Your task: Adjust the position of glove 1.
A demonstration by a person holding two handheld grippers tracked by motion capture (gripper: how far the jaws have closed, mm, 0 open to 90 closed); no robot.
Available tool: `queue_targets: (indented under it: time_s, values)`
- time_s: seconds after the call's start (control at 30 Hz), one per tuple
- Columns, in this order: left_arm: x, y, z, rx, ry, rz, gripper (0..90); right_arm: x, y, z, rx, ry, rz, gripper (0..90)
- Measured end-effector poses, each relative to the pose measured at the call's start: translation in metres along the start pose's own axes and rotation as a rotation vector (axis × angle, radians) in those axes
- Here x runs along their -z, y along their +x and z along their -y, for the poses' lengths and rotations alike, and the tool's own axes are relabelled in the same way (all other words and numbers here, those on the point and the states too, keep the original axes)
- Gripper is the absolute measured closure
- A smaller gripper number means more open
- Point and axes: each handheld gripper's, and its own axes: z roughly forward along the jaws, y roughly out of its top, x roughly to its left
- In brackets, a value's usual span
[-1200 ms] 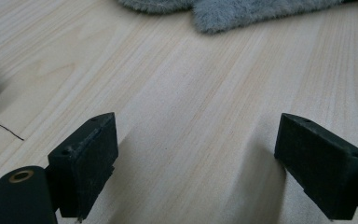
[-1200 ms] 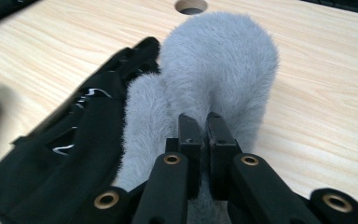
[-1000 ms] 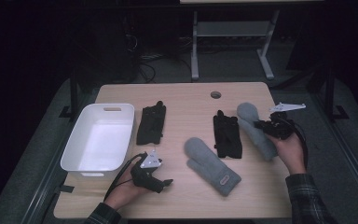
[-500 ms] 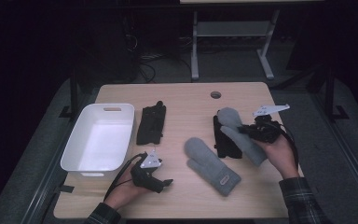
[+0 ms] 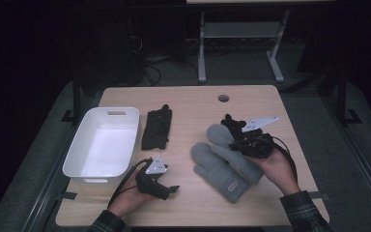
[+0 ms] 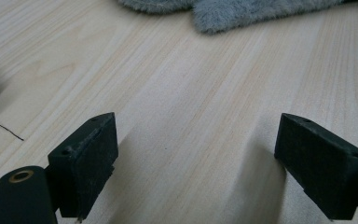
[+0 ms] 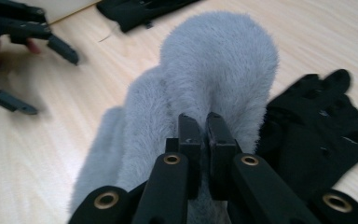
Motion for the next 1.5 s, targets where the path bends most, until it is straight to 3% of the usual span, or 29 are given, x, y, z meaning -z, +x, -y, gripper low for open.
queue_targets:
  time_s: [0.27, 0.6, 1.03, 1.23, 1.33, 1.4, 1.5]
  values:
    - [0.000, 0.000, 0.000, 0.007, -0.004, 0.000, 12.4, -0.009, 0.023, -0.003, 0.023, 0.018, -0.054, 87.7]
    - [0.000, -0.001, 0.000, 0.007, -0.004, -0.001, 12.4, -0.016, 0.041, -0.003, 0.015, 0.044, -0.062, 87.7]
    - [0.000, -0.001, 0.000, 0.002, 0.000, 0.000, 12.4, -0.039, 0.052, -0.003, 0.013, 0.082, -0.008, 87.5]
    - [-0.001, -0.001, 0.000, 0.001, -0.001, 0.001, 12.4, -0.048, 0.053, 0.002, 0.010, 0.104, -0.010, 86.6]
    - [-0.001, -0.001, 0.000, 0.001, -0.001, 0.001, 12.4, -0.050, 0.053, 0.003, 0.012, 0.103, -0.024, 78.5]
    - [-0.001, -0.001, 0.000, 0.001, -0.001, 0.001, 12.4, -0.047, 0.053, 0.002, 0.015, 0.085, -0.028, 69.1]
    - [0.000, -0.001, 0.000, 0.001, 0.000, 0.002, 12.4, -0.039, 0.053, 0.000, 0.009, 0.049, -0.030, 62.2]
